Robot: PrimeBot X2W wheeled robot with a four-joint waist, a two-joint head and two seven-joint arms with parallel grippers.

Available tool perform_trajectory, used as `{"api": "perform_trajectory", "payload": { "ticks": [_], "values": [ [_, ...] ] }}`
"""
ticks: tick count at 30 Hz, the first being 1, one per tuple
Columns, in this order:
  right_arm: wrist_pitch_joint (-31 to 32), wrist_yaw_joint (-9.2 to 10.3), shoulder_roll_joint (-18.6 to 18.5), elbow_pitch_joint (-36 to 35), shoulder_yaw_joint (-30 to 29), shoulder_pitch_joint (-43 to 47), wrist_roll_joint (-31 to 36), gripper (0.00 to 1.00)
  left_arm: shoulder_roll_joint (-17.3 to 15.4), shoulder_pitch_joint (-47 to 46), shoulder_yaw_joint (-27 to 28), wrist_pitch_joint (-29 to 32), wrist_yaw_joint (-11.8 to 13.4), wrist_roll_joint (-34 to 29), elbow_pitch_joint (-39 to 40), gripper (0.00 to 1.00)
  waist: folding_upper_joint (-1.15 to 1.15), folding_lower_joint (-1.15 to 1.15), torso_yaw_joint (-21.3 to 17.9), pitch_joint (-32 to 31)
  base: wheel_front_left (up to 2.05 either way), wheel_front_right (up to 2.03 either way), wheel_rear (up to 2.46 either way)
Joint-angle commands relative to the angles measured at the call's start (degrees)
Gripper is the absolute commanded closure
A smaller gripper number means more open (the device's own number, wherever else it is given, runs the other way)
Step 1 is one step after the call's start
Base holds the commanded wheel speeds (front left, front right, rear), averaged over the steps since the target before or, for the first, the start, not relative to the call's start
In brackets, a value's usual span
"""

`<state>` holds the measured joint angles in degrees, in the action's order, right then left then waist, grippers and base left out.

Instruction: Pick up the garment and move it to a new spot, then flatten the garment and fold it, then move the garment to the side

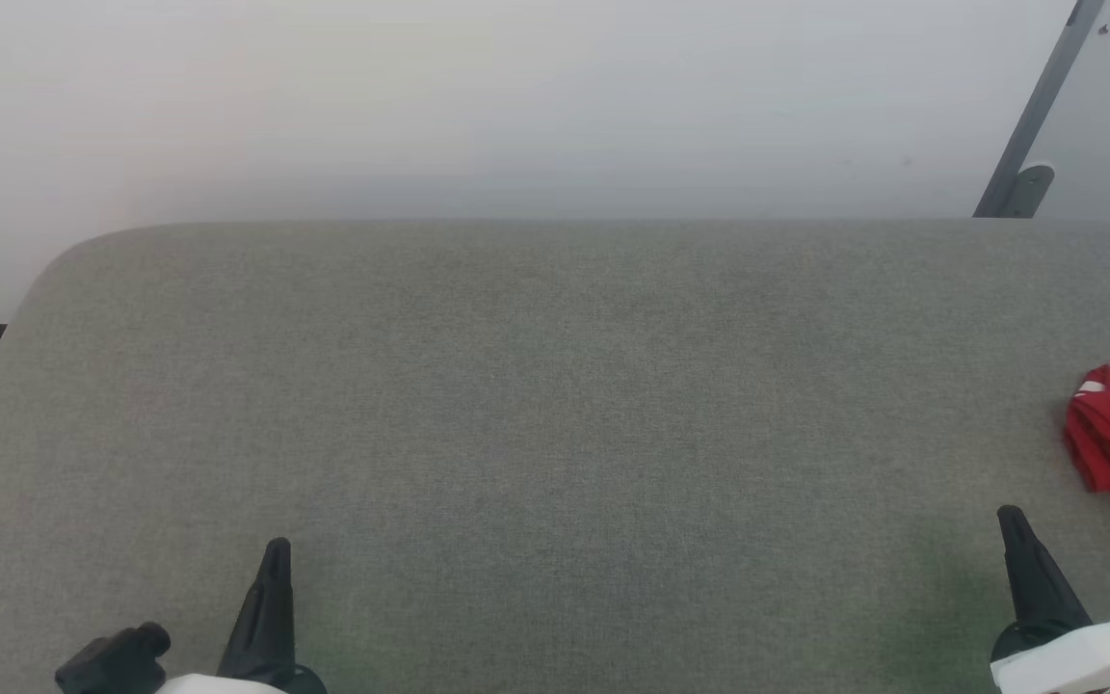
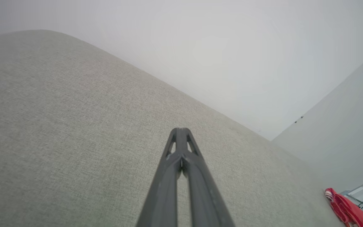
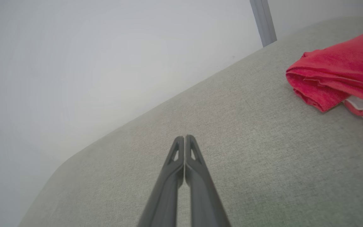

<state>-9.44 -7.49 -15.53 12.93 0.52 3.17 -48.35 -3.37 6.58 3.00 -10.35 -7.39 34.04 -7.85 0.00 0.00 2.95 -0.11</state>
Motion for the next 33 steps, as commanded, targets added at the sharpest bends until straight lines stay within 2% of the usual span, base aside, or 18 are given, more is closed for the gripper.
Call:
{"api": "perform_trajectory", "payload": {
  "ticks": [1,33],
  "values": [
    [0.6,0.00,0.0,-0.7,-0.6,-1.5,-1.8,1.00,-0.5,-1.7,0.0,0.5,0.0,2.5,0.3,1.00,0.00,0.00,0.0,0.0,0.00,0.00,0.00],
    [7.0,0.00,5.2,0.0,-3.3,-5.1,-19.6,1.00,-0.9,-6.5,0.5,6.5,-0.1,26.7,-2.2,1.00,0.00,0.00,-0.9,0.1,0.00,0.00,0.00]
  ]
}}
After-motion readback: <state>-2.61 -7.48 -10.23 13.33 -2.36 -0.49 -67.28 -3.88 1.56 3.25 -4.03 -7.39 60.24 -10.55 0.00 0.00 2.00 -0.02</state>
